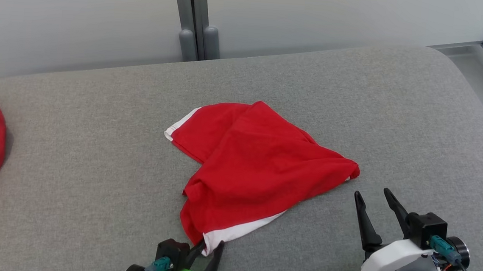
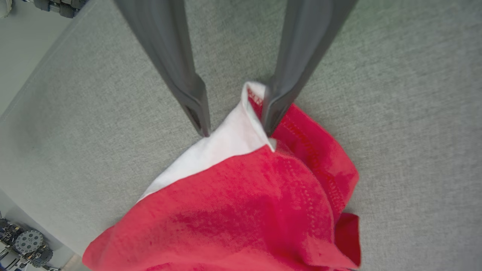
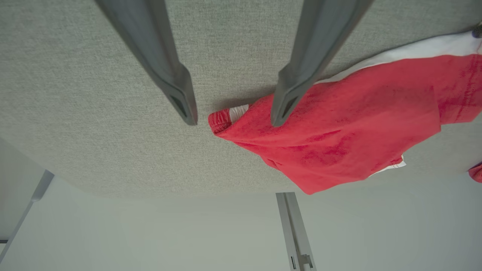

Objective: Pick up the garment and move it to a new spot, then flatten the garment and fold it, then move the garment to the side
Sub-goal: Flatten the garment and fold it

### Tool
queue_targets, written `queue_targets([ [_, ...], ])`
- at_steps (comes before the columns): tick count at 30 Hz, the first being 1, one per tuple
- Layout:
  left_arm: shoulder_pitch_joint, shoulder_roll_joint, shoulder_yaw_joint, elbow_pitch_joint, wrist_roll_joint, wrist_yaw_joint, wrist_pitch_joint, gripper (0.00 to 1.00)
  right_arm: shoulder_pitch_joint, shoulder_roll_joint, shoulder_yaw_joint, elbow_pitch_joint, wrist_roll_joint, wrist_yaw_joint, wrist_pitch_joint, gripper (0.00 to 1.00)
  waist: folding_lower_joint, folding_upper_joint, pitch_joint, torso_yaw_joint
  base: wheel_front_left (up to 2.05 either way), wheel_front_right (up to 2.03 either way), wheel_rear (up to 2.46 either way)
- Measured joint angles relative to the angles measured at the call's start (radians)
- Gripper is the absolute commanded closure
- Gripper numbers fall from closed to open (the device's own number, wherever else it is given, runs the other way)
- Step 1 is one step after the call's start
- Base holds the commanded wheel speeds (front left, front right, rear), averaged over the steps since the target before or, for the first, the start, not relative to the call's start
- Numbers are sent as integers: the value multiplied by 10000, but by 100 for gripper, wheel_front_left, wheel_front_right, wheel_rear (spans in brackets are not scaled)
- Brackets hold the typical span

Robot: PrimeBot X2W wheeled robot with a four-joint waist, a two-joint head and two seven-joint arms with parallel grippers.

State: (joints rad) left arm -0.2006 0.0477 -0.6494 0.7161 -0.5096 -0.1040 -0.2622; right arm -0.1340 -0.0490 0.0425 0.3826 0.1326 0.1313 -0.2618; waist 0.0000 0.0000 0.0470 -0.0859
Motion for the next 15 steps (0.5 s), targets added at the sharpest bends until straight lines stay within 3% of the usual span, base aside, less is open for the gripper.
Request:
queue_targets([
  [1, -54, 0, 0, 4, 0, 42, 0, 92, -1, 0, -25, 92, 10, 2, 0, 0, 0, 0, 15, 3, 0, 0, 0],
  [2, -127, 2, 17, -15, 0, 88, 0, 100, -2, 2, -59, 169, 4, 2, 0, 0, 0, 0, 31, 9, 0, 0, 0],
  [8, -463, 0, 788, -842, 199, 391, -4, 100, -502, 0, -368, 1026, -198, 2, 0, 0, 0, 0, 232, 135, 0, 0, 0],
  [15, -554, 4, 1666, -1883, 817, 336, -17, 100, -1407, 0, -694, 2592, 2, 2, 0, 0, 0, 0, 461, 428, 0, 0, 0],
])
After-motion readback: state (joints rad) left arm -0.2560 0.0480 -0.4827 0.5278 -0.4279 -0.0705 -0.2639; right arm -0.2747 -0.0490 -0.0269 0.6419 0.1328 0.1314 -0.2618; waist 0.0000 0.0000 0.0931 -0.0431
